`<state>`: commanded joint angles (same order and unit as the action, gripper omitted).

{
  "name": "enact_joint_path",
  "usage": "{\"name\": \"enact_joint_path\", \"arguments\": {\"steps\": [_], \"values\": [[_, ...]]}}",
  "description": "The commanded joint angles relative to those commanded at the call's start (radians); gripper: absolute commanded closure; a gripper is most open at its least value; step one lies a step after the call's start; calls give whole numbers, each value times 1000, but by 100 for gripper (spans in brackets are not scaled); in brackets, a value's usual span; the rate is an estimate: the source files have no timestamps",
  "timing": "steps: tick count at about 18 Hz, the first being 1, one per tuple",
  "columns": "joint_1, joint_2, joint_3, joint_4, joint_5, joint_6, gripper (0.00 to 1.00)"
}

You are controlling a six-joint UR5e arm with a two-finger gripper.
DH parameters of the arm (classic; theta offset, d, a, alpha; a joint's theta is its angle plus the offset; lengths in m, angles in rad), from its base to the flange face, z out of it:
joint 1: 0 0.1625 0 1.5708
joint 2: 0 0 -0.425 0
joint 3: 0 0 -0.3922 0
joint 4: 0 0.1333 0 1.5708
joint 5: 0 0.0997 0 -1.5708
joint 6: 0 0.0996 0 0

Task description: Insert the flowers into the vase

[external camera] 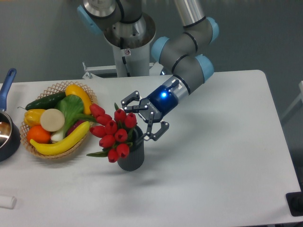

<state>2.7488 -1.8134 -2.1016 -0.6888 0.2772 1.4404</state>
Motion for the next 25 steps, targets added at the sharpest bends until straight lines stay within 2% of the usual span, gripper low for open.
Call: {"name": "enact_joint_path", "arguments": {"steps": [5,6,8,11,14,15,16,18,21,25], "values": [[26,86,17,0,250,64,0],[46,124,21,0,308,78,0],[101,175,44,-2,327,69,0],[181,219,69,-5,365,69,0],[232,252,101,-5,549,72,0],[233,256,127,-6,632,72,0],[233,273,167,-17,763,77,0],[227,286,224,-73,890,80,0],[255,287,308,-220,899,118,0],[314,292,399,-423,941,335,0]]}}
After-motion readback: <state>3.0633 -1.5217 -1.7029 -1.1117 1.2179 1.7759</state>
